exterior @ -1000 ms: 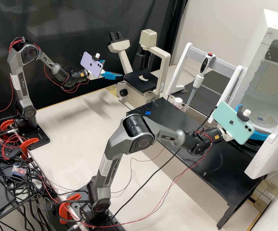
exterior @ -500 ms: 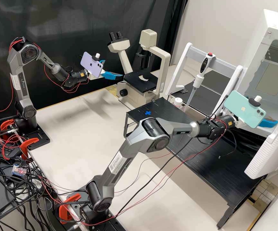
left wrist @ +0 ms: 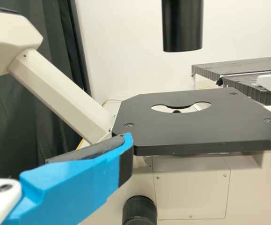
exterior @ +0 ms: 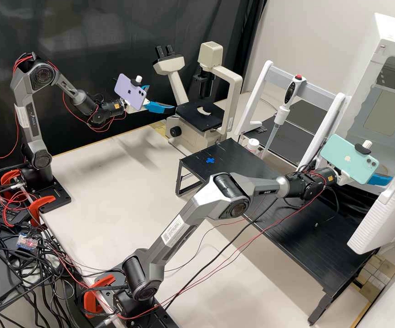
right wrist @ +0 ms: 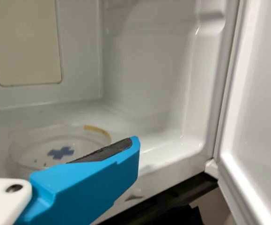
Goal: Move the petri dish to the microscope
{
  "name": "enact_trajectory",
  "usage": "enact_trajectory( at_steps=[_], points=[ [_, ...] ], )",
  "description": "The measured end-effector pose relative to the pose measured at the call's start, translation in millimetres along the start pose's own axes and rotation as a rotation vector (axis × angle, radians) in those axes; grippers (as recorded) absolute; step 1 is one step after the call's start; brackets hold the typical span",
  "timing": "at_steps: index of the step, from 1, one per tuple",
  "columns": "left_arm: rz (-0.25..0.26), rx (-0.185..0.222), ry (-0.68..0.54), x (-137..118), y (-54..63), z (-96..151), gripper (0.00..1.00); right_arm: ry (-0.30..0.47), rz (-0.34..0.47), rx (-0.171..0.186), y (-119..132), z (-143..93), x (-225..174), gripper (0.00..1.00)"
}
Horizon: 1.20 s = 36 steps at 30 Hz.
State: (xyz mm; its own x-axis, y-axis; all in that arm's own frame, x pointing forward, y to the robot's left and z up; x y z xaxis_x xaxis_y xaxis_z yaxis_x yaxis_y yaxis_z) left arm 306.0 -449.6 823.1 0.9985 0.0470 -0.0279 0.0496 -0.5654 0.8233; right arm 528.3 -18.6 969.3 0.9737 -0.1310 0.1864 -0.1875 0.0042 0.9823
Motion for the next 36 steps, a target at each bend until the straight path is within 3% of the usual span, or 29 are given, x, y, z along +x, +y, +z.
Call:
enact_trajectory(
  at_steps=[12,28,29,36],
  points=[
    [0.000,0.000,0.000,0,0.0,0,1.00,0.008,-0.016,-0.032,-12,6,9,1.00],
    [0.000,0.000,0.000,0,0.0,0,1.00,0.040,-0.051,-0.011,-18,9,24,1.00],
    [0.000,0.000,0.000,0,0.0,0,1.00,0.040,-0.057,-0.008,-18,9,25,0.00],
    [0.000,0.000,0.000,0,0.0,0,1.00,0.044,-0.095,-0.004,-19,13,25,0.00]
  ],
)
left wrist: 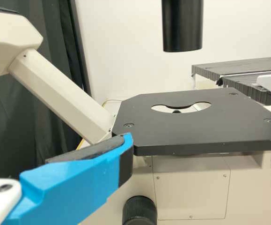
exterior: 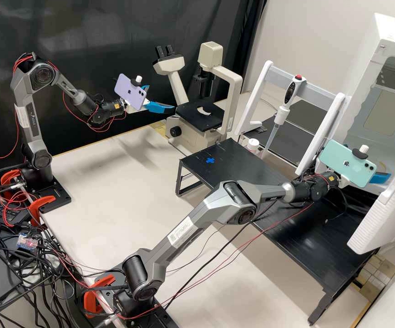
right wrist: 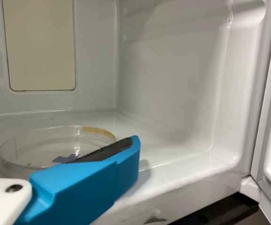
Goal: Move the petri dish to the microscope
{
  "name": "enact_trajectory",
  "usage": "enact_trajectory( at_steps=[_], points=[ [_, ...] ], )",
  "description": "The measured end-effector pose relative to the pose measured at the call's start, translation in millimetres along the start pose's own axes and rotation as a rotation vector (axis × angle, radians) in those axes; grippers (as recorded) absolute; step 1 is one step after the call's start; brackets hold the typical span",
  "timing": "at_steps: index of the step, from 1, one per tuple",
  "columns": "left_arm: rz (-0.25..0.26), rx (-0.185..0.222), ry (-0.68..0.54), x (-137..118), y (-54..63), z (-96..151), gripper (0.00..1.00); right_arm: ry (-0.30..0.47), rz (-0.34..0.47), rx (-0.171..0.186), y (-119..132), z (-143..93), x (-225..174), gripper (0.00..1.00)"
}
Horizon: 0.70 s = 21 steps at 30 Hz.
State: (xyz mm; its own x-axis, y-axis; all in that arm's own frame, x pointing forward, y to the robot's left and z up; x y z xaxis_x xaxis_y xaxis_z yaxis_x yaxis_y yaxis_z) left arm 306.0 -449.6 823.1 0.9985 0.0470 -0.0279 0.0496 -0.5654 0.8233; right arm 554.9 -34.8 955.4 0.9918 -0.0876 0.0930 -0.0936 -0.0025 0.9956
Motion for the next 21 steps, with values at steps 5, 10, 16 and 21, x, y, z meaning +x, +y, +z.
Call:
enact_trajectory(
  at_steps=[5,10,16,21],
  points=[
    [0.000,0.000,0.000,0.0,0.0,0.0,1.00,0.000,-0.004,-0.003,0.2,0.6,-0.1,0.00],
    [0.000,0.000,0.000,0.0,0.0,0.0,1.00,-0.002,-0.005,-0.008,1.4,2.0,-0.4,0.00],
    [0.000,0.000,0.000,0.0,0.0,0.0,1.00,-0.002,-0.005,-0.013,1.7,2.3,-0.5,0.00],
    [0.000,0.000,0.000,0.0,0.0,0.0,1.00,-0.002,-0.005,-0.013,1.7,2.3,-0.5,0.00]
  ],
)
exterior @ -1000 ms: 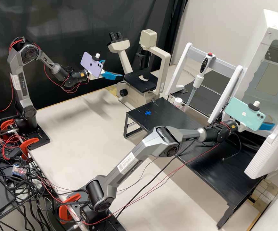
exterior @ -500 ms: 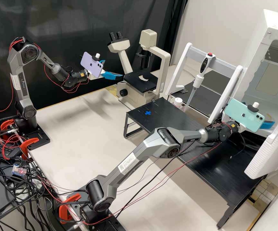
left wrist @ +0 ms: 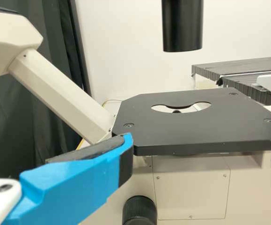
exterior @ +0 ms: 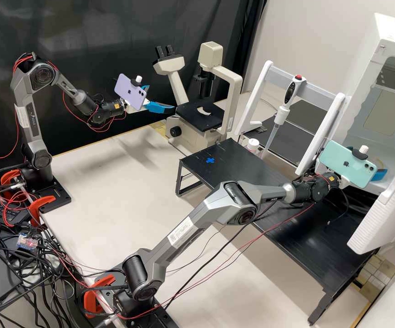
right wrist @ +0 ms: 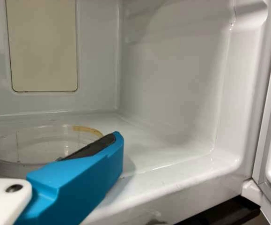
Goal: Move the petri dish to the microscope
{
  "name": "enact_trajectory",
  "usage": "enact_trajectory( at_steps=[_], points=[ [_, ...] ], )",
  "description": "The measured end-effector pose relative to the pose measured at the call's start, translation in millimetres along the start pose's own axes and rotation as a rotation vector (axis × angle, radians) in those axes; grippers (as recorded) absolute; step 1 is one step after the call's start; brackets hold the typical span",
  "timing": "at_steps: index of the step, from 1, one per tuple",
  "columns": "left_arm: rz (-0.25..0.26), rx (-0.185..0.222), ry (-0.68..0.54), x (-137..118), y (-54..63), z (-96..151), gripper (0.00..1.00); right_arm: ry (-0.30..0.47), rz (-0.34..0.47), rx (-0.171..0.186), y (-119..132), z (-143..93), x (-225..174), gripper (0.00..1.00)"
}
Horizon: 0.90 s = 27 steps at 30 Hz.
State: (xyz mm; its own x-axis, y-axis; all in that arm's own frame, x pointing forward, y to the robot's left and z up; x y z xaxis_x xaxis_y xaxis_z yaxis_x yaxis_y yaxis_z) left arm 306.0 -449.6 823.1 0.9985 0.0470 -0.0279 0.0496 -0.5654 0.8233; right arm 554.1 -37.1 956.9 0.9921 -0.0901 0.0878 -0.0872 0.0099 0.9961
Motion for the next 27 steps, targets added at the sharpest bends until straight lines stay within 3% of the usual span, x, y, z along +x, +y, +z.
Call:
enact_trajectory(
  at_steps=[13,20,24,27],
  points=[
    [0.000,0.000,0.000,0,0.0,0,1.00,0.005,-0.001,0.005,0,7,-2,0.00],
    [0.000,0.000,0.000,0,0.0,0,1.00,0.014,0.008,0.052,1,10,-6,0.00],
    [0.000,0.000,0.000,0,0.0,0,1.00,0.006,0.010,0.066,2,13,-11,0.00],
    [0.000,0.000,0.000,0,0.0,0,1.00,0.007,0.022,0.057,5,16,-19,0.00]
  ],
)
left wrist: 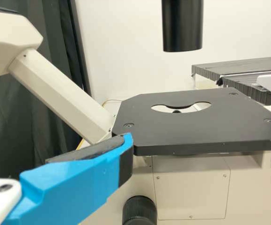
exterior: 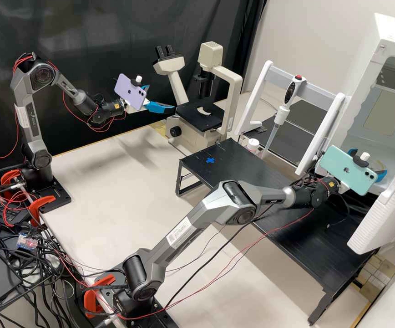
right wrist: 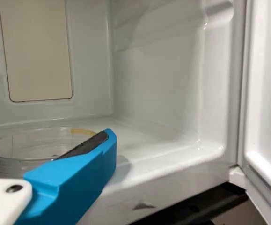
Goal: Move the petri dish to the microscope
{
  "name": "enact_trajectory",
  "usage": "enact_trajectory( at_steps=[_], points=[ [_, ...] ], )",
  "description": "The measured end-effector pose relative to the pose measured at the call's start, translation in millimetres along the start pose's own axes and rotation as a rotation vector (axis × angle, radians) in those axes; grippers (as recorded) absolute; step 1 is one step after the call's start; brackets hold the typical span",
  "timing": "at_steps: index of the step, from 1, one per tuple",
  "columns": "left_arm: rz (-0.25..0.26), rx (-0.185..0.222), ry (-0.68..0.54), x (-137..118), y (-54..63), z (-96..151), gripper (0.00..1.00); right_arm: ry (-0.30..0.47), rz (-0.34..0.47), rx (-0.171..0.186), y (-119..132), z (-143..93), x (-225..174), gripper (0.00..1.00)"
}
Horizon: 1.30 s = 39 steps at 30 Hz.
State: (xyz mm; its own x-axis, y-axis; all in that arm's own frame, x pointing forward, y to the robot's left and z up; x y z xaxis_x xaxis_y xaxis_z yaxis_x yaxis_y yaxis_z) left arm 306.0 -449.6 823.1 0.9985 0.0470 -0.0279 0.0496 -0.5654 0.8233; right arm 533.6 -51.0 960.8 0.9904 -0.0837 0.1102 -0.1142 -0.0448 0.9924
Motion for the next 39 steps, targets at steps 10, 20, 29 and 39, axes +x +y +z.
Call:
enact_trajectory(
  at_steps=[10,20,29,39],
  points=[
    [0.000,0.000,0.000,0,0.0,0,1.00,0.011,0.052,-0.026,12,13,-41,0.00],
    [0.000,0.000,0.000,0,0.0,0,1.00,0.036,0.092,-0.038,24,9,-77,0.00],
    [0.000,0.000,0.000,0,0.0,0,1.00,0.032,0.108,-0.092,25,8,-81,0.00],
    [0.000,0.000,0.000,0,0.0,0,1.00,0.047,0.151,-0.113,41,-12,-62,0.00]
  ],
)
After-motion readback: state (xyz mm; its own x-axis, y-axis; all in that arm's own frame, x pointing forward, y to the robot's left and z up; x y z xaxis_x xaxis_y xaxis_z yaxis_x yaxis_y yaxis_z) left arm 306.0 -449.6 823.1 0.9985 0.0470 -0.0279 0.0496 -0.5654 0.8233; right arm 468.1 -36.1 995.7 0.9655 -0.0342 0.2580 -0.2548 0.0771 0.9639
